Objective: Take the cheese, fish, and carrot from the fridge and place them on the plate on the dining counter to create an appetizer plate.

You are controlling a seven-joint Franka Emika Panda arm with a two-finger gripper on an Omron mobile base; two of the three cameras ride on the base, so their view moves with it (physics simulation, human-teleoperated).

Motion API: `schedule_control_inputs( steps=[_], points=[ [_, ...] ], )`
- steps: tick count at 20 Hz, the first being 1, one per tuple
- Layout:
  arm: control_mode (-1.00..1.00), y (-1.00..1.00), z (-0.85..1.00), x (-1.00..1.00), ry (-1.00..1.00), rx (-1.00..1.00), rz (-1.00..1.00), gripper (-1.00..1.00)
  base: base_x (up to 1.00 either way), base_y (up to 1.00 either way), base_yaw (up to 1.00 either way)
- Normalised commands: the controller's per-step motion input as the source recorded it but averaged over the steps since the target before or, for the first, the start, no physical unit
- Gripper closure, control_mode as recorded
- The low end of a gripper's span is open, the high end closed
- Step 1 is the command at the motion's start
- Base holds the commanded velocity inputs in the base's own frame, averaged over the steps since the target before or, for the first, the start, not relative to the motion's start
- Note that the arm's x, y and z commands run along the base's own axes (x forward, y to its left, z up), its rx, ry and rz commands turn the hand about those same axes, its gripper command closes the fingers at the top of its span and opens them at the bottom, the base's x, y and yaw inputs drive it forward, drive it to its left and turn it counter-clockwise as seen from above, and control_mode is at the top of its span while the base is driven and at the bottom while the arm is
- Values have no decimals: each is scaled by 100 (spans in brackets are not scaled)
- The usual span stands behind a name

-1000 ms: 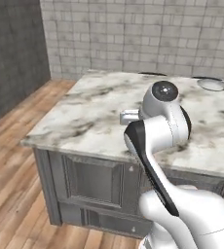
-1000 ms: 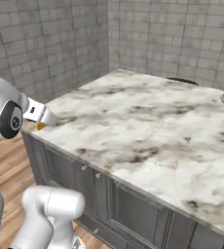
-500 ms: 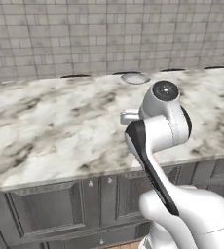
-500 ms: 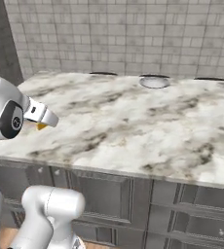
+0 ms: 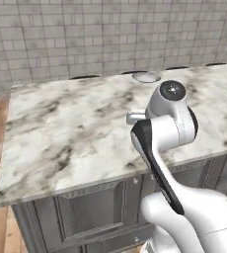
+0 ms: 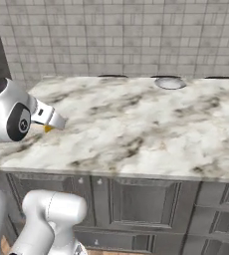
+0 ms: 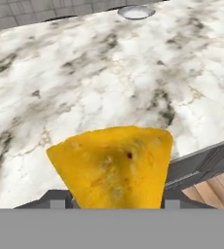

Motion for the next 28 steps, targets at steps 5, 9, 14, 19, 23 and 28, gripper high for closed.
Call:
schedule_control_inputs(
  steps=[5, 9, 14, 19, 23, 28],
  points=[
    [100, 0, 0, 0, 0, 0, 0, 100, 1, 100, -15],
    [100, 0, 0, 0, 0, 0, 0, 100, 0, 100, -11],
    [100, 0, 0, 0, 0, 0, 0, 100, 0, 100, -9],
    [100, 0, 0, 0, 0, 0, 0, 100, 2, 100, -8],
    [100, 0, 0, 0, 0, 0, 0, 100, 37, 100, -13],
    [100, 0, 0, 0, 0, 0, 0, 100, 83, 100, -22]
  ],
)
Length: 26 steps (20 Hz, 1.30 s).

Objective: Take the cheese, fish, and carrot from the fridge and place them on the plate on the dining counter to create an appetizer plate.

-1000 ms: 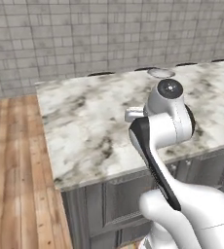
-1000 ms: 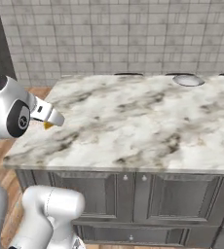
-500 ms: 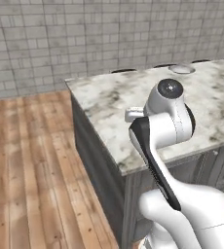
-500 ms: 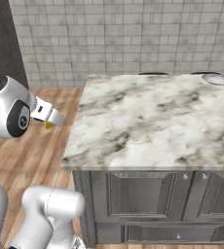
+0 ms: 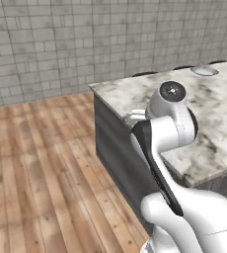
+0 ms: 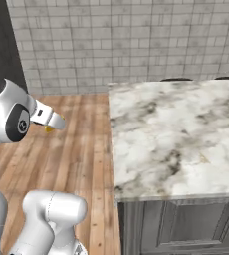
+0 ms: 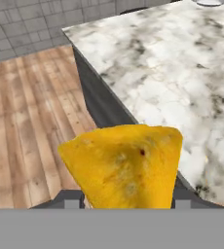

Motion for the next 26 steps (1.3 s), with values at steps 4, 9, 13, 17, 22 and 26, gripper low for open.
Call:
schedule_control_inputs(
  steps=[4, 9, 13, 17, 22, 26],
  points=[
    [100, 0, 0, 0, 0, 0, 0, 100, 100, 100, -26],
    [100, 0, 0, 0, 0, 0, 0, 100, 90, 97, -30],
    [100, 0, 0, 0, 0, 0, 0, 100, 71, 89, -37],
    [100, 0, 0, 0, 0, 0, 0, 100, 74, 92, -41],
    [100, 0, 0, 0, 0, 0, 0, 100, 74, 97, -41],
    [100, 0, 0, 0, 0, 0, 0, 100, 66, 100, -41]
  ],
)
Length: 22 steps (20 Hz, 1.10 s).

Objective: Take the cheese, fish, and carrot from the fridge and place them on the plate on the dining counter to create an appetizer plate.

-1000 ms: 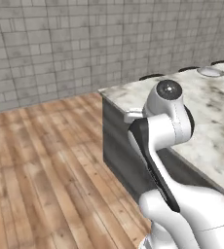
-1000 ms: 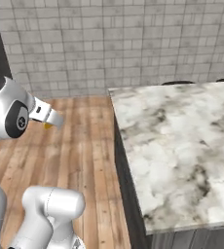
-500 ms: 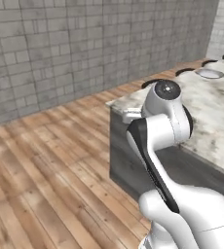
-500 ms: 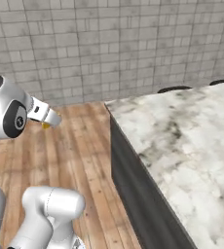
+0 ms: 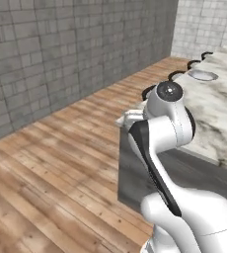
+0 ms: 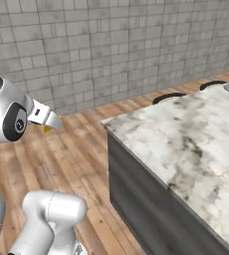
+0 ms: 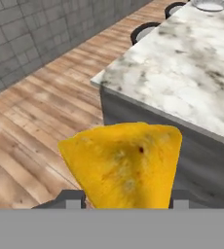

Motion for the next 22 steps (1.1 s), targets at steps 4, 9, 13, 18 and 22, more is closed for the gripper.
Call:
schedule_control_inputs(
  steps=[4, 9, 13, 18, 22],
  points=[
    [100, 0, 0, 0, 0, 0, 0, 100, 60, 100, -40],
    [100, 0, 0, 0, 0, 0, 0, 100, 55, 100, -41],
    [100, 0, 0, 0, 0, 0, 0, 100, 54, 100, -41],
    [100, 0, 0, 0, 0, 0, 0, 100, 54, 100, -41],
    [100, 0, 0, 0, 0, 0, 0, 100, 53, 100, -43]
  ],
)
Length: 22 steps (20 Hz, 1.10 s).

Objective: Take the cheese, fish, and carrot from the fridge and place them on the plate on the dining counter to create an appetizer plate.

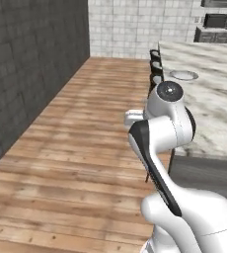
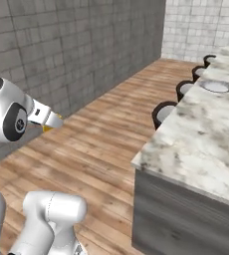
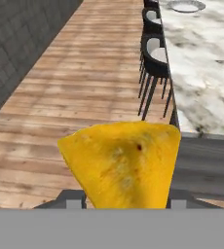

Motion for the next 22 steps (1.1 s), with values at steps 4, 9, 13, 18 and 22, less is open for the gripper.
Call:
schedule_control_inputs(
  steps=[4, 9, 13, 18, 22],
  points=[
    [100, 0, 0, 0, 0, 0, 0, 100, 52, 94, -44],
    [100, 0, 0, 0, 0, 0, 0, 100, 54, 92, -47],
    [100, 0, 0, 0, 0, 0, 0, 100, 64, 90, -49],
    [100, 0, 0, 0, 0, 0, 0, 100, 71, 88, -50],
    [100, 0, 0, 0, 0, 0, 0, 100, 71, 86, -50]
  ],
)
